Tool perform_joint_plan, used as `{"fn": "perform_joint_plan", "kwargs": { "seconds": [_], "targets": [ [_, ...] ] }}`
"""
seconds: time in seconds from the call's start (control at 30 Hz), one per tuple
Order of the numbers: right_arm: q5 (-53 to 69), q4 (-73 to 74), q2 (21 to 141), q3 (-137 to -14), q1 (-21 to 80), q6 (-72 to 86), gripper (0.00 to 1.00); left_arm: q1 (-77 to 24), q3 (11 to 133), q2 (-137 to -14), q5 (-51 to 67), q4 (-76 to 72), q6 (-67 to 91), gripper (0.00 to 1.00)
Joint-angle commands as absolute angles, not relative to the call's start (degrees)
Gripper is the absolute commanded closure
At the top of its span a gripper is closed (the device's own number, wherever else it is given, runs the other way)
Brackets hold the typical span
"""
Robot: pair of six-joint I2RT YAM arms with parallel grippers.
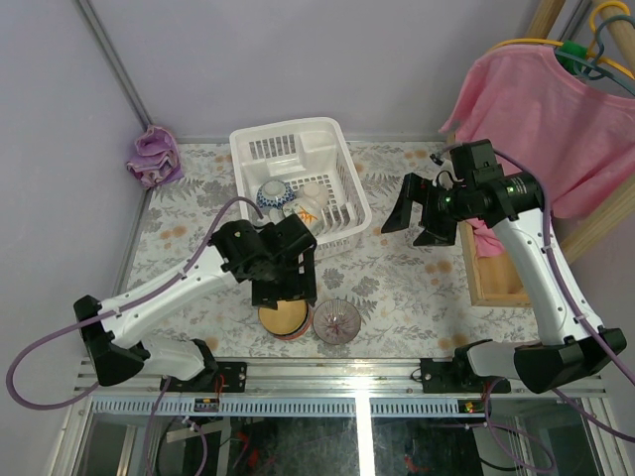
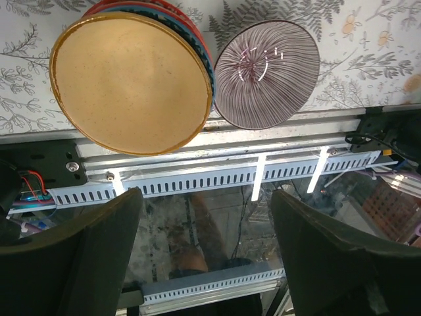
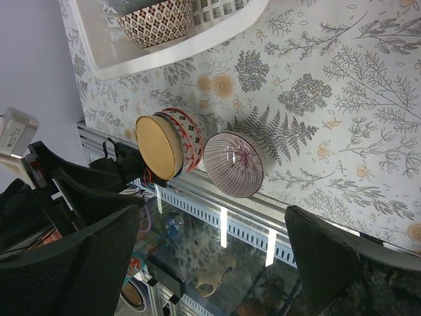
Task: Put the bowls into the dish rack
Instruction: Turn the bowl upside down on the dish rack, then pick up the bowl from the center of the board.
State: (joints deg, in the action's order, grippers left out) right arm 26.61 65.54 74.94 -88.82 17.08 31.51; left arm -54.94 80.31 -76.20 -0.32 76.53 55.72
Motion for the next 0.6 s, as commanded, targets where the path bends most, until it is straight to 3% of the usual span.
{"fn": "perform_joint_plan", "kwargs": {
  "seconds": [0.0,0.33,0.47,0.57],
  "targets": [
    [28.6,67.6,73.3,-89.0,16.8,30.8,0.01,-55.2,76.9,-75.4,-1.2,72.5,58.0,0.27],
    [29.0,68.1,73.4,-88.7,16.8,29.1,0.01,-55.2,75.2,-78.3,-1.4,66.5,56.7,0.60],
    [29.3,67.9,73.1,-88.3,16.8,29.1,0.01,-55.2,74.7,-79.7,-0.4,65.5,55.5,0.71],
    [29.4,67.9,72.5,-87.5,16.8,29.1,0.01,-55.2,74.7,-80.0,-0.2,65.9,54.9,0.73]
  ]
}}
